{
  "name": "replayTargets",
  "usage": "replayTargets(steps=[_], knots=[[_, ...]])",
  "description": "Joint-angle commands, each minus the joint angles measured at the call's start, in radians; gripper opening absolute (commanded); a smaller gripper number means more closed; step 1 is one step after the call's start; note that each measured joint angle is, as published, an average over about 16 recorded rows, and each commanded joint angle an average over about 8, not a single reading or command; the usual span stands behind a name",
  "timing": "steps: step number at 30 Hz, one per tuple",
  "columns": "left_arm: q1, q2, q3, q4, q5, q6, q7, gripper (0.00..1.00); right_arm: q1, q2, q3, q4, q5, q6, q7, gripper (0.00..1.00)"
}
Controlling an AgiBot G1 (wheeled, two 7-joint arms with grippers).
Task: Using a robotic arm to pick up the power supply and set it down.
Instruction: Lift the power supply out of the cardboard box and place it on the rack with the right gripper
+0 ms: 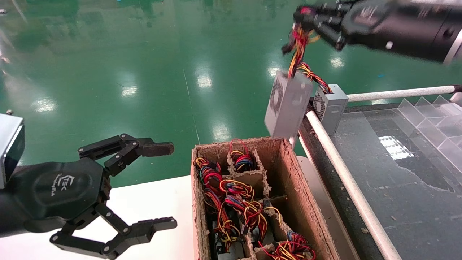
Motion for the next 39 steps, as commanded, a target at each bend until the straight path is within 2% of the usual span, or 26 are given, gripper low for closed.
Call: replayTargets(steps=[1, 11, 21, 32, 39], knots=[[0.000, 0.000, 0.000, 0.000, 0.000, 0.000, 0.000, 1.00, 0.034, -0.003, 0.001, -0.008, -0.006, 0.006, -0.008, 0.00], [0.000, 0.000, 0.000, 0.000, 0.000, 0.000, 0.000, 1.00, 0.166, 0.016, -0.010, -0.083, -0.069, 0.049, -0.043, 0.00], [0.000, 0.000, 0.000, 0.000, 0.000, 0.000, 0.000, 1.00, 0.261, 0.089, -0.023, -0.175, -0.122, 0.051, -0.079, 0.00], [0.000, 0.000, 0.000, 0.000, 0.000, 0.000, 0.000, 1.00, 0.284, 0.197, -0.041, -0.254, -0.176, 0.052, -0.133, 0.00], [0.000, 0.000, 0.000, 0.000, 0.000, 0.000, 0.000, 1.00, 0.266, 0.222, -0.055, -0.329, -0.204, 0.067, -0.158, 0.00]])
